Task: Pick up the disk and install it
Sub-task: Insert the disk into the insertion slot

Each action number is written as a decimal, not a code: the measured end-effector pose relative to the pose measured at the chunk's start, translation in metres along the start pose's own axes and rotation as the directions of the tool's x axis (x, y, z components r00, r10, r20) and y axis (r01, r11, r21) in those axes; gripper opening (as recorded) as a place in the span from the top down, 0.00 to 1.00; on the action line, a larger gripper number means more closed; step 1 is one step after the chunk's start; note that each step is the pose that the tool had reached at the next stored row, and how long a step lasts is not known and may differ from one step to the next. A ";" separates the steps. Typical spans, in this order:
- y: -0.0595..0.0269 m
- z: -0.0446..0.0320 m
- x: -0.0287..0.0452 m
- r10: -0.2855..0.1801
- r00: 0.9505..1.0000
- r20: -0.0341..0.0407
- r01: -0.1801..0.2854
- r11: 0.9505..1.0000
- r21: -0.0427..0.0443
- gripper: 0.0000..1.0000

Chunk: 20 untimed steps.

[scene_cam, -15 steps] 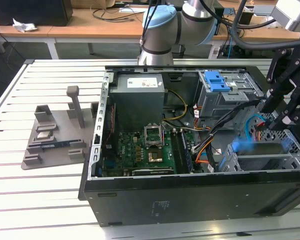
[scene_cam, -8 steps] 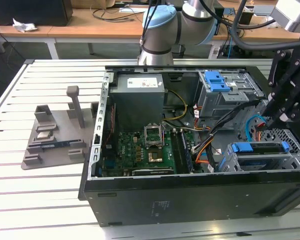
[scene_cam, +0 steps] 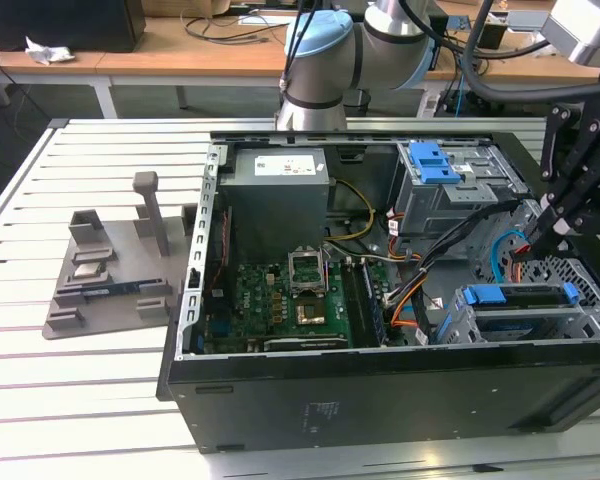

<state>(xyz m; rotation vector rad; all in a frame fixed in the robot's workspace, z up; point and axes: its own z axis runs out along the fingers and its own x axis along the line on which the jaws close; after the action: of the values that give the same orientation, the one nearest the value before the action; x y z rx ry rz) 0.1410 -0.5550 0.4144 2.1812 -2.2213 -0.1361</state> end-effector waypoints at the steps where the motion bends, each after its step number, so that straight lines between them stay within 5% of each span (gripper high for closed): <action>1: -0.0009 0.0001 0.0000 0.000 1.000 0.000 0.000 1.000 0.000 0.89; 9: -0.0131 -0.0030 -0.0017 0.000 1.000 0.000 0.000 1.000 -0.002 0.89; 14: -0.0346 0.0049 -0.0124 0.001 1.000 0.000 -0.001 1.000 -0.023 0.89; 20: -0.0412 0.0072 -0.0160 0.001 1.000 -0.001 -0.001 1.000 -0.030 0.89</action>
<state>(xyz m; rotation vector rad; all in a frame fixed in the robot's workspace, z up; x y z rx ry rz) 0.1818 -0.5394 0.4046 2.1644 -2.2057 -0.1671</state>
